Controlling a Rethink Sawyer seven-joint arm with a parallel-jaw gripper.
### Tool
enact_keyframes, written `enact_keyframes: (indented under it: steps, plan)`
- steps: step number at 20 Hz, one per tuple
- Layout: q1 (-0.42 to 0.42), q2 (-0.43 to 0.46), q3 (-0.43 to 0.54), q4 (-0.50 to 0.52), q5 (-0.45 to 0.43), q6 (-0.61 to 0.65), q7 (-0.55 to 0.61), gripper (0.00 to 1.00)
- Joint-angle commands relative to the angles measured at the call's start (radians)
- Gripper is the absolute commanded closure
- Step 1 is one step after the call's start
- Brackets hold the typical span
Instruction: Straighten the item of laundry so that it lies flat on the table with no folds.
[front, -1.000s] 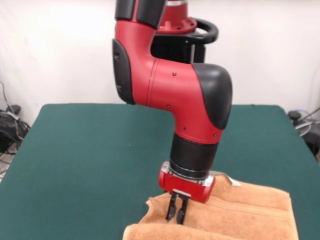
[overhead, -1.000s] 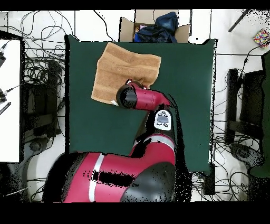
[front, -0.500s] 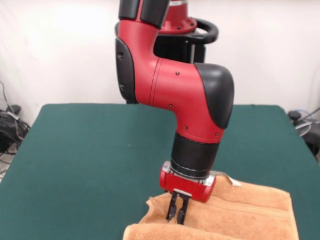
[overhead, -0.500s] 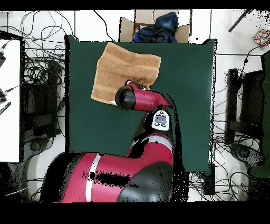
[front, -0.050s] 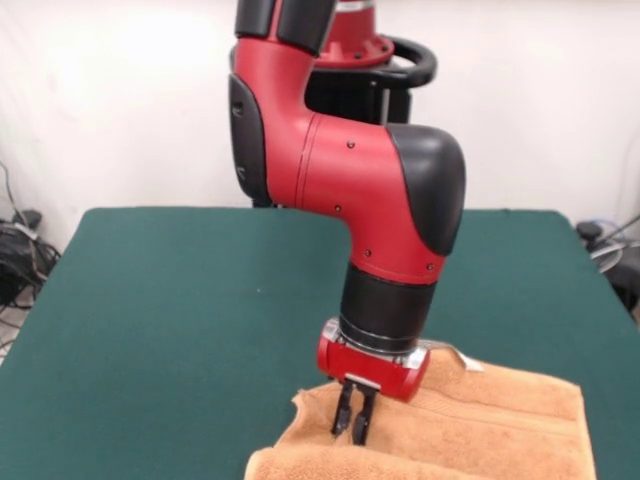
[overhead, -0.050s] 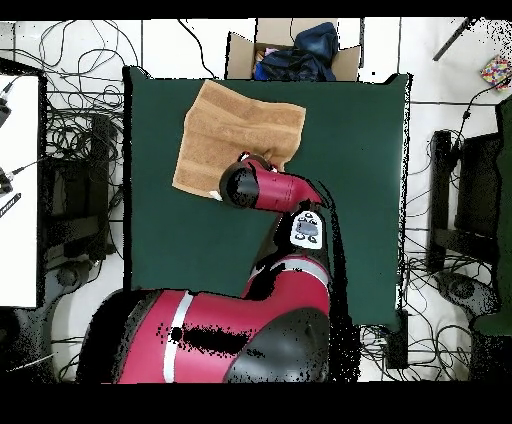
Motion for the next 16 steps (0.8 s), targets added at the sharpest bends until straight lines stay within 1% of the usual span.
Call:
enact_keyframes:
  steps: [1,3,12,16]
  plan:
    - [-0.019,0.065,0.08,0.253,0.012,0.271,0.113,1.0]
    - [-0.018,0.058,0.079,0.272,0.008,0.261,0.114,1.0]
    - [0.007,0.092,0.045,0.299,0.004,0.201,0.142,1.0]
    - [-0.001,0.093,0.045,0.325,-0.001,0.194,0.139,1.0]
